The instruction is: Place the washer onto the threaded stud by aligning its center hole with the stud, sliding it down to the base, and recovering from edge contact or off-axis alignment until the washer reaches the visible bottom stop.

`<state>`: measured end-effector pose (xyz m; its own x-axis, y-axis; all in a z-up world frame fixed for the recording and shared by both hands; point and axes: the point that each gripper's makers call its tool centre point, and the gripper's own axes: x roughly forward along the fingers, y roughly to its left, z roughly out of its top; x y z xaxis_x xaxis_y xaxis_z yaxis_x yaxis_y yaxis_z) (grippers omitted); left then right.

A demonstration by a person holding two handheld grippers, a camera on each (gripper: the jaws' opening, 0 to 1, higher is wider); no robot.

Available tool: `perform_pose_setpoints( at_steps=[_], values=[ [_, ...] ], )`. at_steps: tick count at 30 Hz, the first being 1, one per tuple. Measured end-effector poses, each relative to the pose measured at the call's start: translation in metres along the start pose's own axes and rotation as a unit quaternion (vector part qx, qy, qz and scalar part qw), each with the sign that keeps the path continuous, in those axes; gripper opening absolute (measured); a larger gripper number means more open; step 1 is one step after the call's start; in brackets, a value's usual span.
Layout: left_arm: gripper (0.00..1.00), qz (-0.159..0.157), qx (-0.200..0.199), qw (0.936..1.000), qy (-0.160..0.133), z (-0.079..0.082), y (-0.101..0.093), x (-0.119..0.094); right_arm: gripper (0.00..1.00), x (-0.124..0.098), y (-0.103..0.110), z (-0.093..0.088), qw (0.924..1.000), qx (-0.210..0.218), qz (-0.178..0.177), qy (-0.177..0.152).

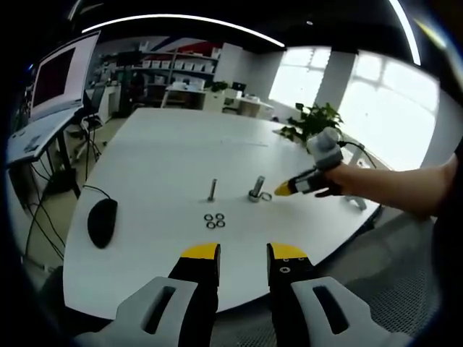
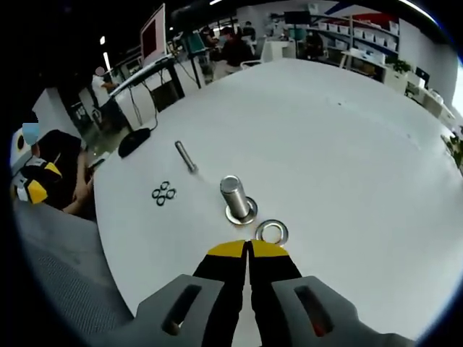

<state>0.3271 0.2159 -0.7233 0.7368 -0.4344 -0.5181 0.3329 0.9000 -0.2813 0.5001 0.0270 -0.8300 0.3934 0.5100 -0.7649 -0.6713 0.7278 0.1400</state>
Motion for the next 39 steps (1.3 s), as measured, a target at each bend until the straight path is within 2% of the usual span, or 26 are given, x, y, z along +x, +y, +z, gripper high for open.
perform_pose_setpoints(
  at_steps=[4,11,18,21,39],
  values=[
    [0.23,-0.001,0.001,1.0000,0.002,-0.001,-0.001,0.000,0.04,0.001,0.000,-0.003,1.0000,-0.003,0.001,0.003],
    [0.23,0.001,-0.002,1.0000,0.000,0.000,0.000,0.000,0.05,0.004,-0.001,-0.021,0.9998,-0.002,0.000,0.022],
    [0.23,0.000,-0.002,1.0000,0.000,0.000,0.000,0.000,0.05,0.008,0.001,-0.024,0.9996,-0.006,0.000,0.028],
    [0.23,0.000,-0.003,1.0000,-0.001,0.000,0.000,0.000,0.09,0.010,0.000,-0.027,0.9992,-0.017,-0.004,0.035],
    [0.23,-0.004,-0.004,1.0000,-0.008,0.003,-0.001,-0.001,0.11,0.006,-0.024,-0.022,0.9978,-0.032,-0.027,0.051]
  ],
)
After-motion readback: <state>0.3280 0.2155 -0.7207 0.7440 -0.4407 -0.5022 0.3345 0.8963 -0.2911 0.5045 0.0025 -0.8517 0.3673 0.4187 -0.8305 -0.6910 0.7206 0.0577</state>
